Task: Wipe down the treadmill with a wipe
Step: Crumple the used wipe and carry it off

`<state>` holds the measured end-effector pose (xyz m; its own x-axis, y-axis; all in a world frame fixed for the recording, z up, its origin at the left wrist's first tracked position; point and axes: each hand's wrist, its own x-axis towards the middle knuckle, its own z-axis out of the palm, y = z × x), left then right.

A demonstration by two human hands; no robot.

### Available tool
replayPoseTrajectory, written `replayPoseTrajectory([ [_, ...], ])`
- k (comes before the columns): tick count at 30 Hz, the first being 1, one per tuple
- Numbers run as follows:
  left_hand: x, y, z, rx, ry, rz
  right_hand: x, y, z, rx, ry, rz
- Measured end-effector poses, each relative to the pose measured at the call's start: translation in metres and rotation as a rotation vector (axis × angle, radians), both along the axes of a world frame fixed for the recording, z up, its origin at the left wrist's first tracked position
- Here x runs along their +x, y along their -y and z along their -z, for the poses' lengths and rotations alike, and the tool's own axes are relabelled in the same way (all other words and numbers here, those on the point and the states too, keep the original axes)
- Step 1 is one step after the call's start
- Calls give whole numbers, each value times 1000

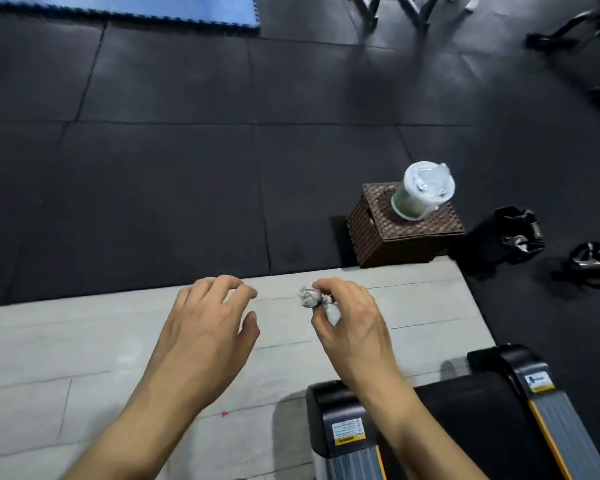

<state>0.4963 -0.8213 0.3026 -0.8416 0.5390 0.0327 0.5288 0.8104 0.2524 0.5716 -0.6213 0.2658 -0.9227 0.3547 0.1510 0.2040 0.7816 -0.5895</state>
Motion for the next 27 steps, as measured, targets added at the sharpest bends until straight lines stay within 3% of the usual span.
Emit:
replayPoseTrajectory([
  [4, -37, -41, -78, 18, -24, 112, -9, -35, -77, -15, -11, 111],
  [9, -73, -111, -134, 61, -109, 299, -20, -90, -138, -32, -23, 253],
  [20, -129, -261, -204, 74, -86, 596, -31, -213, -208, -109, -120, 503],
  [27, -148, -390, -226, 125, -94, 802, -21, -297, -226, -31, -209, 743],
])
